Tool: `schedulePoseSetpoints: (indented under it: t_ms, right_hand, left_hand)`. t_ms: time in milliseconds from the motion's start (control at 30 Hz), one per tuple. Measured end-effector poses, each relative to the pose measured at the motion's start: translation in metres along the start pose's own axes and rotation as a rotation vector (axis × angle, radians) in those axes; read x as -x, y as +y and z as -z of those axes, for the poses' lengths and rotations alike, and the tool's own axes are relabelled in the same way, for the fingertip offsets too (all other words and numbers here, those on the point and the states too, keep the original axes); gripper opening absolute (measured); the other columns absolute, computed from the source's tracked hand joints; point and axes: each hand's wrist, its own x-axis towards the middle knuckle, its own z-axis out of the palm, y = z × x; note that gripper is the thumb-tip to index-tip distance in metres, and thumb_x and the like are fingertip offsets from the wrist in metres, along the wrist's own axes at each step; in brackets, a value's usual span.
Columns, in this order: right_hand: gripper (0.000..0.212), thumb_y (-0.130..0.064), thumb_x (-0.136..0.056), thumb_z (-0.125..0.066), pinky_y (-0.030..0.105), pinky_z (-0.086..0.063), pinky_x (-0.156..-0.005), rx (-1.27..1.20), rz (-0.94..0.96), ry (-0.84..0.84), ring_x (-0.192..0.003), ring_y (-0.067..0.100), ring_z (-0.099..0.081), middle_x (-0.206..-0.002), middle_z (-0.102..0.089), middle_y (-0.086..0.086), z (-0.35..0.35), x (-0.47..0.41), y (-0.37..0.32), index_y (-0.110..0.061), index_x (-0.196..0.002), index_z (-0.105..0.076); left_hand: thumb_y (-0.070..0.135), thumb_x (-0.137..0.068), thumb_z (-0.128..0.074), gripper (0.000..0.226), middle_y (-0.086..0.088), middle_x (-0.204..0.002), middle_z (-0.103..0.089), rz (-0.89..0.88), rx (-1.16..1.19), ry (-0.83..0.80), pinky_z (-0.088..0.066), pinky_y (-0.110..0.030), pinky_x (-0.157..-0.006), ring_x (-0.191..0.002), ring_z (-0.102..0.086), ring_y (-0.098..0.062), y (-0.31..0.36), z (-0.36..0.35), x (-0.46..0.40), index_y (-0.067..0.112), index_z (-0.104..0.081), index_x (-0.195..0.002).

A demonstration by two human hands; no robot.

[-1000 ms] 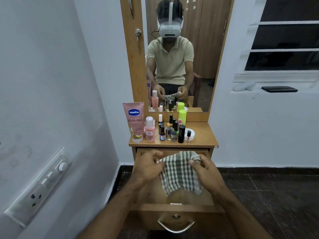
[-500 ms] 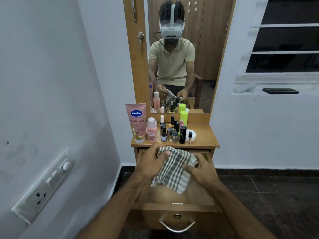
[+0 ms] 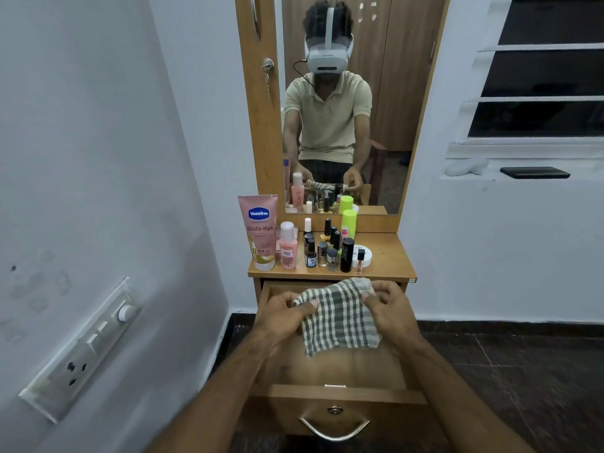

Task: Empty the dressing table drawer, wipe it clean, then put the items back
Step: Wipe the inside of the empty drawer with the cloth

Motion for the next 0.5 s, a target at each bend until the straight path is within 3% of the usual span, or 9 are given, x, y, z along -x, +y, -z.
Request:
schedulePoseSetpoints:
  t_ms: [100, 233, 367, 433, 500]
  right_hand:
    - [0.021, -0.016, -0.096, -0.068, 0.020, -0.056, -0.059, 0.134, 0.127, 0.067, -0.085, 0.007, -0.068, -0.109, -0.066, -0.002, -0.012, 0.008, 0.001, -0.025, -0.110, -0.056]
    - [0.024, -0.017, -0.094, -0.070, 0.023, -0.059, -0.058, 0.233, 0.220, -0.232, -0.081, 0.000, -0.070, -0.099, -0.069, -0.009, -0.030, 0.025, 0.005, -0.036, -0.101, -0.057]
    - [0.032, -0.006, -0.090, -0.067, 0.025, -0.060, -0.072, 0.249, 0.290, -0.429, -0.091, 0.005, -0.069, -0.100, -0.071, -0.008, -0.030, 0.033, 0.007, -0.033, -0.107, -0.066]
    - [0.040, 0.007, -0.090, -0.056, 0.028, -0.060, -0.076, 0.175, 0.266, -0.511, -0.094, 0.012, -0.071, -0.103, -0.072, -0.005, -0.027, 0.035, 0.009, -0.027, -0.108, -0.070]
    - [0.043, 0.012, -0.093, -0.048, 0.029, -0.060, -0.077, 0.060, 0.205, -0.491, -0.097, 0.016, -0.071, -0.106, -0.074, 0.000, -0.023, 0.033, 0.009, -0.021, -0.107, -0.071]
  left_hand:
    - [0.019, -0.091, -0.074, 0.027, -0.007, -0.086, -0.078, 0.096, 0.176, 0.007, -0.060, -0.030, -0.063, -0.078, -0.076, -0.017, 0.001, -0.010, -0.003, 0.004, -0.061, -0.109]
    - [0.038, -0.097, -0.065, 0.036, -0.008, -0.095, -0.078, 0.152, 0.231, -0.066, -0.063, -0.037, -0.074, -0.089, -0.075, -0.018, 0.005, -0.019, -0.006, 0.005, -0.070, -0.111]
    - [0.054, -0.089, -0.070, 0.048, -0.006, -0.093, -0.078, 0.129, 0.161, -0.080, -0.061, -0.034, -0.075, -0.087, -0.076, -0.018, 0.006, -0.017, -0.007, 0.010, -0.072, -0.108]
    - [0.036, -0.084, -0.080, 0.041, -0.006, -0.086, -0.078, 0.118, 0.129, -0.012, -0.061, -0.033, -0.068, -0.076, -0.076, -0.018, 0.002, -0.014, -0.010, 0.008, -0.065, -0.111]
    - [0.014, -0.086, -0.077, 0.032, -0.003, -0.079, -0.078, 0.113, 0.142, 0.025, -0.059, -0.030, -0.060, -0.068, -0.074, -0.016, -0.001, -0.011, -0.012, 0.009, -0.060, -0.112]
